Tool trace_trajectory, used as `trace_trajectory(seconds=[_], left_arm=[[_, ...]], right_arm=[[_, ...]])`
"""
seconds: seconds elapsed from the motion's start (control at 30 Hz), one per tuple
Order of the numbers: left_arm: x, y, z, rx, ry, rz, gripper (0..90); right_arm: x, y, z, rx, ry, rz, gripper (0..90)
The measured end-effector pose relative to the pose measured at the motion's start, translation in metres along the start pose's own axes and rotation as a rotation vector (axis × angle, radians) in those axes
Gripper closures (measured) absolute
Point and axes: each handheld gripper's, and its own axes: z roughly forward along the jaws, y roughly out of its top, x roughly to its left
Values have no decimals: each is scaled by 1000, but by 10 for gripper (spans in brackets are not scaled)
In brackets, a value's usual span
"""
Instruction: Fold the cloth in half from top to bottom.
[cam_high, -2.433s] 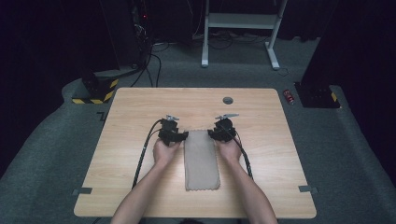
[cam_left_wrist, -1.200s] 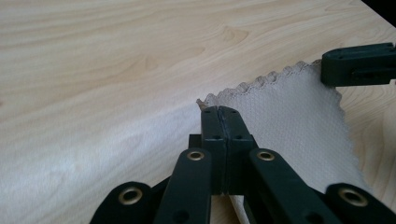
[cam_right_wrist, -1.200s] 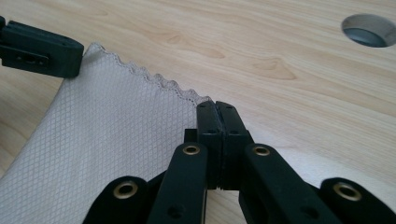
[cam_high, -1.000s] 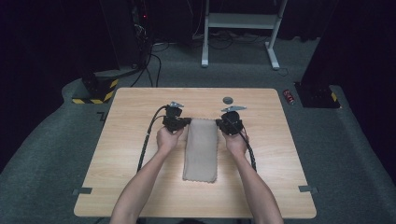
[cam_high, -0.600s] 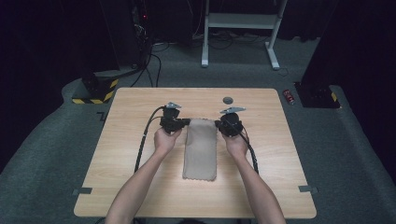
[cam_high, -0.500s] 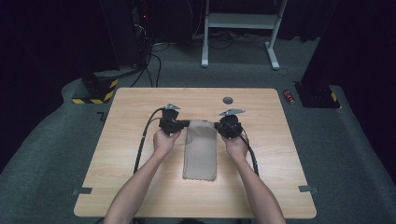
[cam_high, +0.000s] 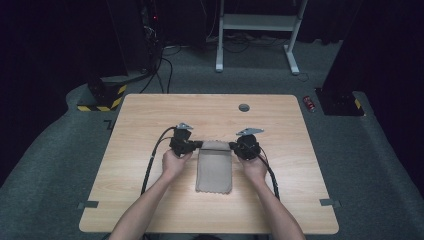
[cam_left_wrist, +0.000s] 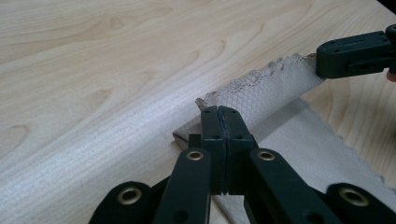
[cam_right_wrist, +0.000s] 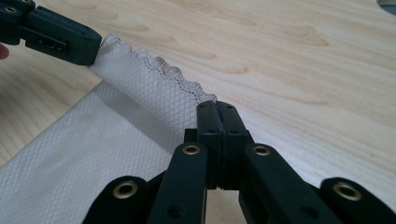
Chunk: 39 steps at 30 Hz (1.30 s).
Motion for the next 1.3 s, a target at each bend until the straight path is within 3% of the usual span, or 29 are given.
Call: trace_trajectory(seconds=[0.27, 0.63, 0.73, 0.87, 1.13, 1.3], left_arm=[[-7, -10, -3, 1, -2, 18, 893], [-13, -21, -9, 4, -2, 37, 893], [-14, -22, -11, -5, -7, 34, 893], [-17, -25, -12, 2, -3, 62, 893], [-22, -32, -19, -27, -21, 49, 893], [-24, -35, -22, -25, -15, 62, 893]], right_arm=[[4, -12, -2, 7, 20, 2, 895], [14, -20, -5, 20, 20, -48, 895], [14, -22, -6, 19, 26, -43, 895], [14, -25, -10, 12, 35, -36, 895], [17, -30, -17, 3, 52, -37, 895], [21, -33, -19, 1, 62, -34, 895]])
